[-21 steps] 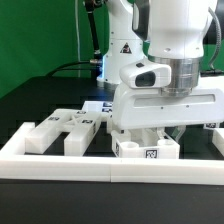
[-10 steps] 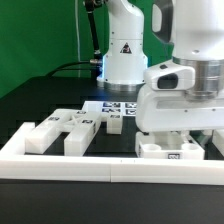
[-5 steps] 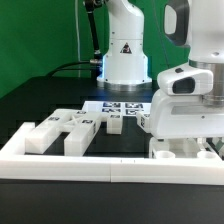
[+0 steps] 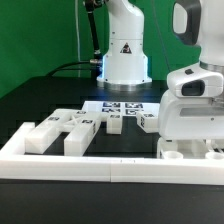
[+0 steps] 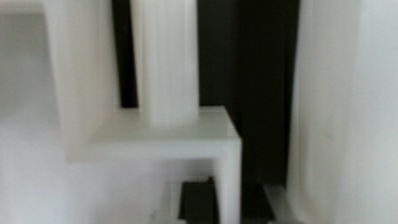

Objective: Assemble chair

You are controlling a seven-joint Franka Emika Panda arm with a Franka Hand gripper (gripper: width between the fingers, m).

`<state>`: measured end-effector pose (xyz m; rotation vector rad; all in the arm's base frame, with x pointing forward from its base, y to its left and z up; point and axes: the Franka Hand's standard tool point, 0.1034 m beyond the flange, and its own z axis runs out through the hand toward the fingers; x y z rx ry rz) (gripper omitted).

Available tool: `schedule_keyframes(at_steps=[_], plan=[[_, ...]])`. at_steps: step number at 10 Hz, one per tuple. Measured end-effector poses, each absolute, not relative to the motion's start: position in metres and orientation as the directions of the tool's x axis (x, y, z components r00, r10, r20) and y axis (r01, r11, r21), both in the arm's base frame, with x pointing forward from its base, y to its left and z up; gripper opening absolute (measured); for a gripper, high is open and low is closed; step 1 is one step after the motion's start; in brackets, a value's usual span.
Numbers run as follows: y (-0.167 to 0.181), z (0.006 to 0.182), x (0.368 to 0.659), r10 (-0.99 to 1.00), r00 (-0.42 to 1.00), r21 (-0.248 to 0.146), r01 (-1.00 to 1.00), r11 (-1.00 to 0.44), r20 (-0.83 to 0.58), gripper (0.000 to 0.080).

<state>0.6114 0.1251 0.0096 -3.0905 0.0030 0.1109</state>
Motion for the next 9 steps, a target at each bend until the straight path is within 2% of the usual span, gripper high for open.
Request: schedule_keyframes(at_steps=[4, 5, 6, 7, 8, 9], plan=[[0.121, 0.009, 0.611, 0.001, 0.997, -0.039, -0.002, -0.999, -0.08, 0.0036], [0.115, 0.009, 0.611, -0.006, 0.997, -0.033, -0.008, -0.999, -0.08, 0.0293], [0.109, 0.008, 0.612, -0.012, 0.997, -0.027, -0.014, -1.0, -0.08, 0.0293], [0.104, 0.009, 0.612, -0.012, 0.997, -0.021, -0.014, -1.0, -0.082, 0.0468], [0.098, 0.016, 0.612, 0.001, 0.996, -0.017, -0.001, -1.0, -0.087, 0.0586], [0.096, 0.023, 0.612, -0.002, 0.997, -0.017, -0.003, -1.0, -0.083, 0.063]])
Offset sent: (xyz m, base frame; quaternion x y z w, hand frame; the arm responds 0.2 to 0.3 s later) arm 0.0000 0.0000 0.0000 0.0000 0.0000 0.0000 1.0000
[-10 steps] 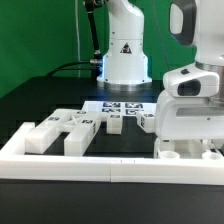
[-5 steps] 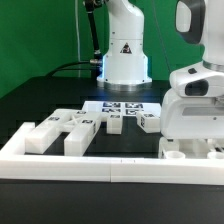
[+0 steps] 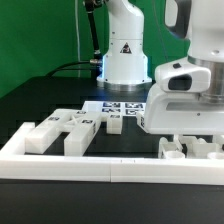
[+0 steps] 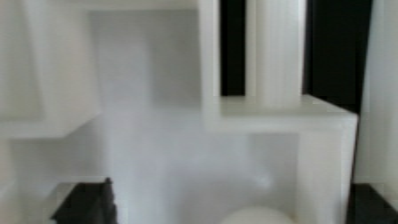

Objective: Assemble chair

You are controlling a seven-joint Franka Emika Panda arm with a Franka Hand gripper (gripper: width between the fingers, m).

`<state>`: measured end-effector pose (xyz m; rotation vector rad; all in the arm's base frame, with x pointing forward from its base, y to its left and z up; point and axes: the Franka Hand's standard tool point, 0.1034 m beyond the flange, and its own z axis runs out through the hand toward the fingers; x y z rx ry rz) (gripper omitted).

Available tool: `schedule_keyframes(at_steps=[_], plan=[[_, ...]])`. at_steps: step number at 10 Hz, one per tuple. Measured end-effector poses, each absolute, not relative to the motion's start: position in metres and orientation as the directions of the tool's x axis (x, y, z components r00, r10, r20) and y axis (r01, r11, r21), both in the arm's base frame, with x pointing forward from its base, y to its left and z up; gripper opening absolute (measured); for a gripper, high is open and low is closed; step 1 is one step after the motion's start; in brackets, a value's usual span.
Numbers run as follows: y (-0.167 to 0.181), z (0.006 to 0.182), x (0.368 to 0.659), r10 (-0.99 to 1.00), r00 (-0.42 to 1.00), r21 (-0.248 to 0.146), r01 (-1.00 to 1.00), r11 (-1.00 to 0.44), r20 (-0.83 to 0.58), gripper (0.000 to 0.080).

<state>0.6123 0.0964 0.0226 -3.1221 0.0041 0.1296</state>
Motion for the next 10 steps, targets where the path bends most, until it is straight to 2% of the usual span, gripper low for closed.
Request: schedule_keyframes(at_steps=[3, 6, 10], plan=[[0.094, 0.053, 0.599, 0.01, 0.997, -0.031, 0.008, -0.999, -0.072, 0.0645], [0.086, 0.057, 0.566, 0.043, 0.995, -0.029, 0.041, -0.999, -0.085, 0.0649], [0.085, 0.054, 0.562, 0.046, 0.995, -0.028, 0.043, -0.999, -0.094, 0.0648]])
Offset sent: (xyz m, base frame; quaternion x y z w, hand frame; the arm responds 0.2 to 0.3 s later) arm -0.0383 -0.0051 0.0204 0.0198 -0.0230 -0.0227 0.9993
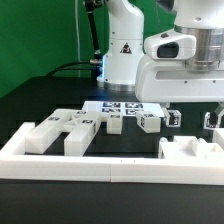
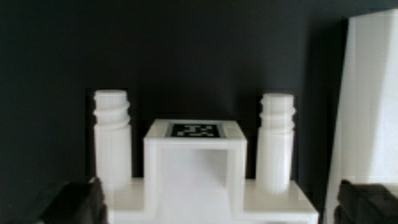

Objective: Assemble chair

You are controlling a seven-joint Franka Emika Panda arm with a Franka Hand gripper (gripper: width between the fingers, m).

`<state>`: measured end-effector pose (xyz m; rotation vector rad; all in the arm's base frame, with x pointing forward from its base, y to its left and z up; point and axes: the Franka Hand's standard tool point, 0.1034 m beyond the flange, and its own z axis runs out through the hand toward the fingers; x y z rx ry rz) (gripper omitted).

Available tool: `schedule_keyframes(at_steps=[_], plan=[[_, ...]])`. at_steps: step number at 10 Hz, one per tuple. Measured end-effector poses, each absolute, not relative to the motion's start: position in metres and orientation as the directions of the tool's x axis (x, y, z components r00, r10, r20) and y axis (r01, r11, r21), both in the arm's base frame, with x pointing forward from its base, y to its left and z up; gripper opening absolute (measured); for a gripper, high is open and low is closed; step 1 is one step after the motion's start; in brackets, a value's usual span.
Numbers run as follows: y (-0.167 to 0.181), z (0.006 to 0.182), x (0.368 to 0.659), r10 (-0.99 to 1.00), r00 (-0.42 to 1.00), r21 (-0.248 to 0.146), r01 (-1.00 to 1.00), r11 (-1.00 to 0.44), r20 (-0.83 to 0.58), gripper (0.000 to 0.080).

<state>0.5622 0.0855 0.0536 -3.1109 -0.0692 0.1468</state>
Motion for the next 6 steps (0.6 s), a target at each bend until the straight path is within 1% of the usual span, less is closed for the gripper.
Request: schedule_keyframes(at_steps=[1, 3, 4, 6], plan=[[0.082, 0.049, 0.556, 0.085, 0.992, -0.031, 0.083, -0.996, -0.09, 0.0649], [0.061, 0.043, 0.521, 0.124, 0.988, -0.023, 0.122, -0.992, -0.096, 0.0649], [0.051, 0.042, 0.508, 0.142, 0.984, -0.021, 0.141, -0.99, -0.106, 0.0648], [0.038, 0.041, 0.494, 0.155, 0.98, -0.018, 0.154, -0.988, -0.123, 0.0649]])
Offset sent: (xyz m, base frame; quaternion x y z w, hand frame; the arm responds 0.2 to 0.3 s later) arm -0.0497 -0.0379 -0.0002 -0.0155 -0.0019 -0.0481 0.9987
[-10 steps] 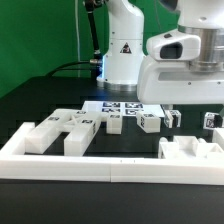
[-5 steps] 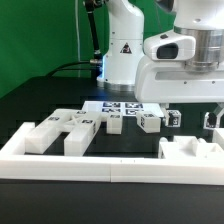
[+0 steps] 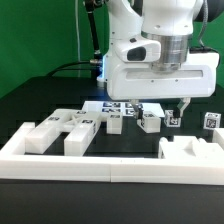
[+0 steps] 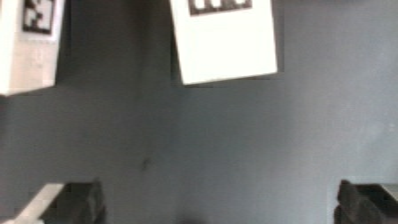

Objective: Assemble chair

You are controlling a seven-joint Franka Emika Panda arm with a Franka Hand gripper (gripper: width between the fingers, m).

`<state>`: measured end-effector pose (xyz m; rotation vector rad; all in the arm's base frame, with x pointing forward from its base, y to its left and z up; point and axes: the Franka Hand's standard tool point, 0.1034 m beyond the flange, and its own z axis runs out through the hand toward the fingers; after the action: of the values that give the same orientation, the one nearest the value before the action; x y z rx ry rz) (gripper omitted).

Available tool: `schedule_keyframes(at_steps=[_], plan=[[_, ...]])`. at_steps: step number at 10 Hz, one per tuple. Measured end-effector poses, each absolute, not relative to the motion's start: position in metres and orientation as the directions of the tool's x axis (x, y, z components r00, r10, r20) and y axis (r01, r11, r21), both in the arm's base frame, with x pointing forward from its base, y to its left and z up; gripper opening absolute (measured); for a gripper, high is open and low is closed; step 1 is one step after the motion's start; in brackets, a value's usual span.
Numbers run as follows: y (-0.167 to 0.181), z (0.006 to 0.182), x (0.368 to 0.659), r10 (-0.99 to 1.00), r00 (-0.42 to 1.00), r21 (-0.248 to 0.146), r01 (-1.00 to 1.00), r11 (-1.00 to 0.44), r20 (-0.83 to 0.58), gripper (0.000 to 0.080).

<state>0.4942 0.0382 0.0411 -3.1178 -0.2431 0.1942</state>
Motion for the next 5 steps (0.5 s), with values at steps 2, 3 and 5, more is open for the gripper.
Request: schedule_keyframes(at_steps=[2, 3, 5], plan=[[0.0408, 0.0405, 0.4957, 0.16, 0.98, -0.019, 0.159, -0.987, -0.122, 0.0648], [0.0409, 0.0403, 0.4926, 0.16, 0.976, -0.022, 0.159, -0.987, -0.146, 0.0648], [0.0403, 0.0398, 0.4927, 0.16, 0.977, -0.021, 0.158, -0.987, -0.144, 0.0649]])
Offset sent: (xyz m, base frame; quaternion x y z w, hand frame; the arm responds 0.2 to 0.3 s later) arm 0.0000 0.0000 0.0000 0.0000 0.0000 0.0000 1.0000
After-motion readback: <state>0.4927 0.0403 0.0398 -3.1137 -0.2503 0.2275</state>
